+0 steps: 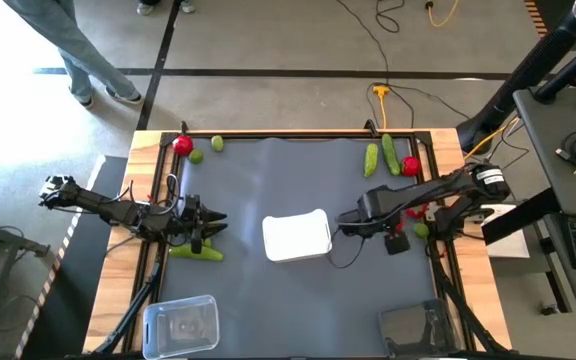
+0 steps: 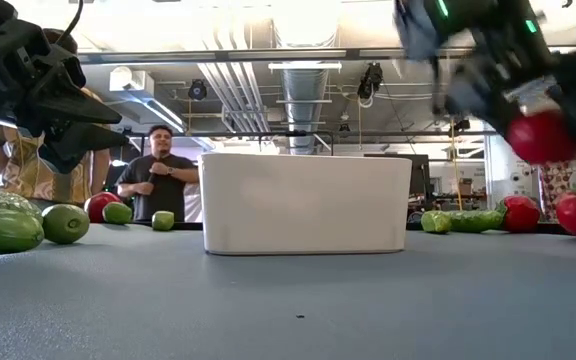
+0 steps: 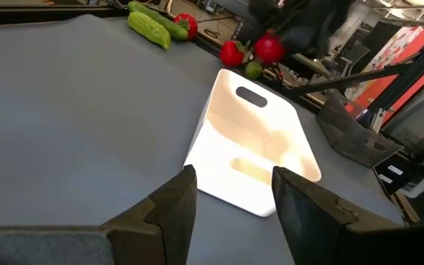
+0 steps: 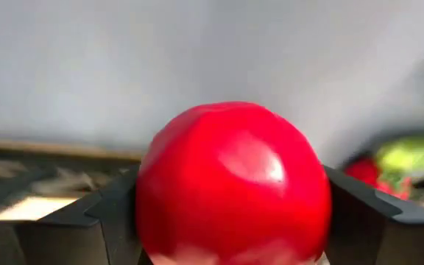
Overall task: Sort produce into baskets
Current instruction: Put the bottom left tomato into the white bin
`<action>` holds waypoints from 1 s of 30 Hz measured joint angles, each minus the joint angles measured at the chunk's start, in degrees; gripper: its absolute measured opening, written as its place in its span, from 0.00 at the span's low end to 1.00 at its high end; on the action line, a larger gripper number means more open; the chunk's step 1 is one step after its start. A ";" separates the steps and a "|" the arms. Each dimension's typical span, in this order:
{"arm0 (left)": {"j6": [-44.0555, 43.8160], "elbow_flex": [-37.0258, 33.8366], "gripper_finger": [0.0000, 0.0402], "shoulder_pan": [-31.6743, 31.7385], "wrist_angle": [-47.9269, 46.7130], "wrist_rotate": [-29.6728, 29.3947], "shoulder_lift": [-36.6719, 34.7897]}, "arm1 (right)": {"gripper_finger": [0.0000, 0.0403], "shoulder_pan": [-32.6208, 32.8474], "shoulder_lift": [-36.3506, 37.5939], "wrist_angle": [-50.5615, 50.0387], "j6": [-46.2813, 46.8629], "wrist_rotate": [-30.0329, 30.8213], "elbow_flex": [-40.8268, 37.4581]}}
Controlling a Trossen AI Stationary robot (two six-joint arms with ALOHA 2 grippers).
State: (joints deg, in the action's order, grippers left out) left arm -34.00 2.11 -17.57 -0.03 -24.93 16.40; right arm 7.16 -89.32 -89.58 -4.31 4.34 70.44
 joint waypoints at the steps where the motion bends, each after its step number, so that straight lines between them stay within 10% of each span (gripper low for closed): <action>1: 0.02 0.00 0.40 -0.01 0.00 0.00 0.00 | 0.74 0.34 0.00 0.31 0.30 -0.03 3.01; 8: 0.01 0.00 0.40 -0.01 0.01 0.00 0.02 | 0.75 1.09 -0.11 14.23 4.75 -0.33 19.54; 16: 0.02 0.00 0.40 -0.01 0.00 -0.02 0.02 | 0.75 -0.62 -2.86 42.47 10.54 -3.08 21.37; 30: 0.00 0.00 0.40 0.00 0.04 -0.02 0.11 | 0.75 -3.96 -19.19 39.26 11.89 -2.63 21.31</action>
State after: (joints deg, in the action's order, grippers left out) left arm -34.00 2.11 -17.57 0.00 -24.95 16.51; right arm 3.20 -108.51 -50.32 7.58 1.71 91.74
